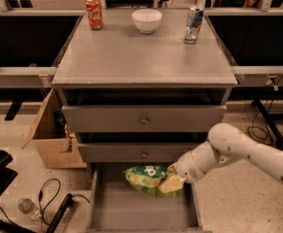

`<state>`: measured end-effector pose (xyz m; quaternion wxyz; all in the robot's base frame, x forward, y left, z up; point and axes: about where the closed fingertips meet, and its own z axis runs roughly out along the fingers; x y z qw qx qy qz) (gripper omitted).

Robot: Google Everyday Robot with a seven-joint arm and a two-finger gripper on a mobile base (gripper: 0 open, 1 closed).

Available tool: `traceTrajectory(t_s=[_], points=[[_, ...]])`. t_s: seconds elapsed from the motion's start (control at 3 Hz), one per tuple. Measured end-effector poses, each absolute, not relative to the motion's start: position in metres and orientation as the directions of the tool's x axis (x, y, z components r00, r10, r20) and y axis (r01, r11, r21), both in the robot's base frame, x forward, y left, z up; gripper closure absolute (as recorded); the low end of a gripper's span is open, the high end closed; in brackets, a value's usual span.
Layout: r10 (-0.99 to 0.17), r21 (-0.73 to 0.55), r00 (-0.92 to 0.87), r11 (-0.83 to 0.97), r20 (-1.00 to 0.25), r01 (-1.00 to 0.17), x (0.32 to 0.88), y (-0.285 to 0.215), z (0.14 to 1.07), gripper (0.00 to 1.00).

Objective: Place green rice chip bag into bottom drawer

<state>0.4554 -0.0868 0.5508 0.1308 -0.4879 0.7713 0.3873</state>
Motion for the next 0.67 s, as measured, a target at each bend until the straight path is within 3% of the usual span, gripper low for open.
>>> traceTrajectory(t_s=[0.67], points=[[-0.713, 0.458, -0.516, 0.301, -0.475, -0.837, 0.453, -0.066, 0.409, 1.0]])
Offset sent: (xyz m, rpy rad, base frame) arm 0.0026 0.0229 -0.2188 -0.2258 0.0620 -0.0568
